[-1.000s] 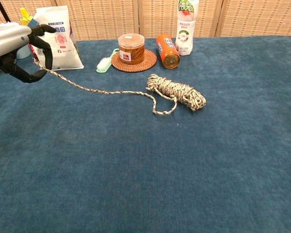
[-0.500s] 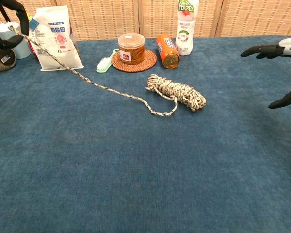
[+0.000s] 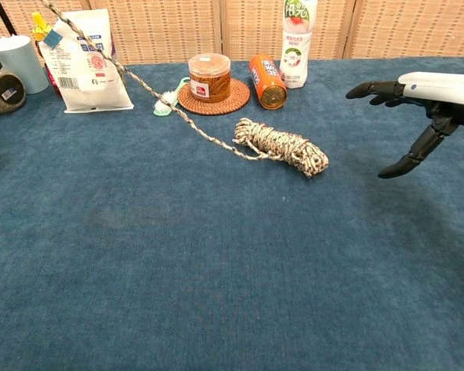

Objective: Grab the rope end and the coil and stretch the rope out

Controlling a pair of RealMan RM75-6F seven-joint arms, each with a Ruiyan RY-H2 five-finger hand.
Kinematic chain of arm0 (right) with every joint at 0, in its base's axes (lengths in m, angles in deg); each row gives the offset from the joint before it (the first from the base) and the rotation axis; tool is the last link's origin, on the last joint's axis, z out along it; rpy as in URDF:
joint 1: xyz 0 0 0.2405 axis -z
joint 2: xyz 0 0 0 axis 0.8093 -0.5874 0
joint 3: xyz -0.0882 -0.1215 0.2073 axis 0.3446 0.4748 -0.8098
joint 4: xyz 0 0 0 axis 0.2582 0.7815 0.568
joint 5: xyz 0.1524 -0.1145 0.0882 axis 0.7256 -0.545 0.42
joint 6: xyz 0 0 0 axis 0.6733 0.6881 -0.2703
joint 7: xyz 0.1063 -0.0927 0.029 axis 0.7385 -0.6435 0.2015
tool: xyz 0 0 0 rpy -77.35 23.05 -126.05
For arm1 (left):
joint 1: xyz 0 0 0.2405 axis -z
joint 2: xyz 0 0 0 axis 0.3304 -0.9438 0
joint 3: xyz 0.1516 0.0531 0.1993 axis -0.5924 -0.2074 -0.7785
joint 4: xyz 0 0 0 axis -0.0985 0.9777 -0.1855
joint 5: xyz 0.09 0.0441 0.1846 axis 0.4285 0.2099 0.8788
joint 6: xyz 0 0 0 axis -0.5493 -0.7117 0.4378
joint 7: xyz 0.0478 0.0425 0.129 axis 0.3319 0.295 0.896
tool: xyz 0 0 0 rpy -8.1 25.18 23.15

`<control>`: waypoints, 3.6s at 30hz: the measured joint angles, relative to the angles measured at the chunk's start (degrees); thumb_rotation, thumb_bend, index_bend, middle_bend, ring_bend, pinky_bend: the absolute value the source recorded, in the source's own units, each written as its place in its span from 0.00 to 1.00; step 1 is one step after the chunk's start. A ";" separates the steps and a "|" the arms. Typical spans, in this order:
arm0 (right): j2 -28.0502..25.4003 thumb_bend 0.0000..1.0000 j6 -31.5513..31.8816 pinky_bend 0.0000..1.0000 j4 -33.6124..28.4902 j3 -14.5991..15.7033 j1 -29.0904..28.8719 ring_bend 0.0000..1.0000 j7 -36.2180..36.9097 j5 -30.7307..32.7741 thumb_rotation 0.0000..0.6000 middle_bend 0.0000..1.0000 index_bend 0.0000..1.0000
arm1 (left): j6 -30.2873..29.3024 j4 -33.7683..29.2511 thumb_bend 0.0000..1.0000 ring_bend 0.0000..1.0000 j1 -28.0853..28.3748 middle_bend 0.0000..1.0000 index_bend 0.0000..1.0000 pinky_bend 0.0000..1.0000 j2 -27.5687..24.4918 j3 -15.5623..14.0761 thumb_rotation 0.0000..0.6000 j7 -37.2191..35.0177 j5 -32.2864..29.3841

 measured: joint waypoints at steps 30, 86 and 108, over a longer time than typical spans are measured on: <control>21.87 0.00 5.97 0.00 13.36 -5.26 -14.44 0.00 -20.76 24.18 1.00 0.00 0.00 | -0.65 -0.52 0.44 0.00 2.12 0.00 0.57 0.00 1.30 -1.18 1.00 2.23 -1.09; 20.94 0.71 9.23 0.65 17.47 -1.15 -8.46 0.52 -8.91 3.48 1.00 0.58 0.72 | 3.89 -1.91 0.44 0.00 4.94 0.00 0.57 0.00 5.46 -5.29 1.00 3.25 -1.01; 23.62 0.72 8.61 0.65 16.23 -1.75 -10.08 0.53 -16.74 5.46 1.00 0.59 0.73 | 6.54 -15.19 0.44 0.00 13.81 0.00 0.59 0.00 10.98 0.29 1.00 5.53 -6.85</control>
